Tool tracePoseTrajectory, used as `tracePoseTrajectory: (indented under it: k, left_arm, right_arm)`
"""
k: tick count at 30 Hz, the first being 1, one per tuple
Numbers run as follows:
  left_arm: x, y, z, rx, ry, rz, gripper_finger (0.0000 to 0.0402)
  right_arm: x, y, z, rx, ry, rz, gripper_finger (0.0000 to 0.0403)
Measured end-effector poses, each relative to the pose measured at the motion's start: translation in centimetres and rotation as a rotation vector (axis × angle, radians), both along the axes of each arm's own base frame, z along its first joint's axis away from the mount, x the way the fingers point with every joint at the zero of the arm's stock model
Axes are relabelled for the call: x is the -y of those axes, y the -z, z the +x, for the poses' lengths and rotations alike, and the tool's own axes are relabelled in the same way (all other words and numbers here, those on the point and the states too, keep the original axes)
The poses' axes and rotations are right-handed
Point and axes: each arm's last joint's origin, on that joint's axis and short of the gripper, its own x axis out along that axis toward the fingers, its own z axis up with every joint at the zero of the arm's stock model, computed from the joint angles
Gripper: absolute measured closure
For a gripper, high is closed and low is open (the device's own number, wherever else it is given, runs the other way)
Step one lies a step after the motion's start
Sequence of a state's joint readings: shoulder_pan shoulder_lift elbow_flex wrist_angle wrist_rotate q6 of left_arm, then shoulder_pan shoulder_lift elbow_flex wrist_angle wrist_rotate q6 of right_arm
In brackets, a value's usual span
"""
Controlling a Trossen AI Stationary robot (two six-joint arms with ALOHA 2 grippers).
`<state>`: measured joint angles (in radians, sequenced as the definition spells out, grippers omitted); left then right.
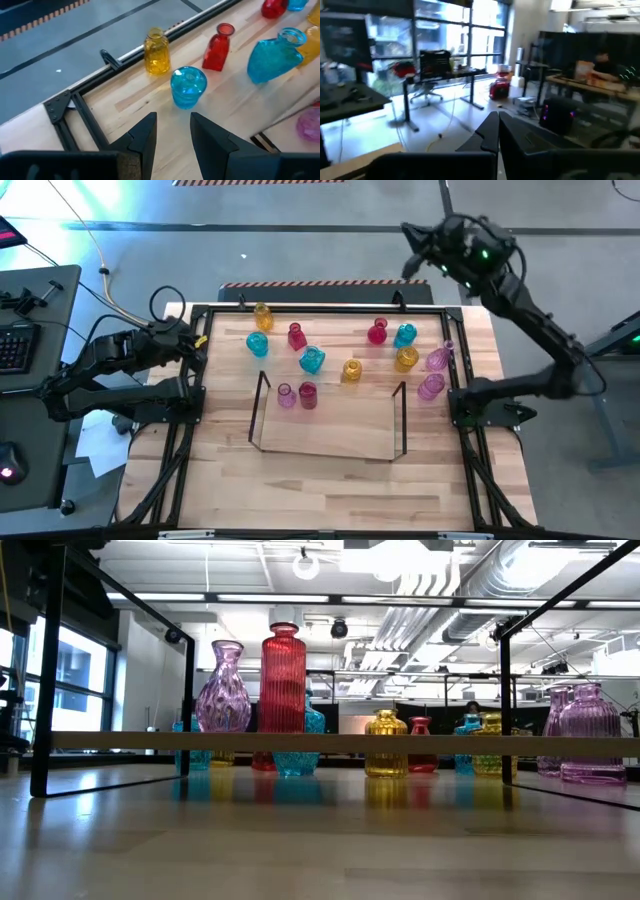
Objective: Sort vases onto shelf
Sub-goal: Put the right red vase on the shelf aligned with the other red vase
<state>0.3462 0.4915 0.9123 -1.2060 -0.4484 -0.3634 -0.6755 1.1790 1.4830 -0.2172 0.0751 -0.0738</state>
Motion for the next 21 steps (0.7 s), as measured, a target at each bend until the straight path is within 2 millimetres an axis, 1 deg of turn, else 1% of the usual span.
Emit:
tracePoseTrajectory:
  k: [2,4,5,7,10,14,19,21]
  left_arm:
    - [0.0,0.0,0.0,0.004,0.013,-0.012,0.0291]
    - [0.1,0.0,0.0,0.007,0.019,-0.018,0.0291]
    - [0.1,0.0,0.0,0.007,0.02,-0.019,0.0291]
    - [0.1,0.0,0.0,0.007,0.02,-0.019,0.0291]
    - [0.1,0.0,0.0,0.022,0.004,-0.03,0.0291]
    - [0.1,0.0,0.0,0.043,-0.019,-0.046,0.0291]
    - [0.0,0.0,0.0,0.053,-0.036,-0.049,0.0291]
    - [0.0,0.0,0.0,0.054,-0.04,-0.048,0.0291]
  right_arm:
    - [-0.2,2.4,-1.9,-0.001,0.039,0.058,0.0403]
    - [-0.4,4.6,-3.2,0.0,0.025,0.111,0.0403]
    - [-0.5,5.6,-3.5,-0.007,-0.006,0.135,0.0403]
    - [-0.7,6.7,-3.6,-0.01,-0.083,0.165,0.0403]
    - [-0.3,8.2,-2.9,-0.083,-0.136,0.235,0.0403]
    - [1.7,11.5,-1.6,-0.262,-0.102,0.382,0.0403]
    - [3.7,14.6,0.5,-0.385,-0.12,0.486,0.0403]
    - [4.2,15.4,1.3,-0.404,-0.148,0.528,0.0403]
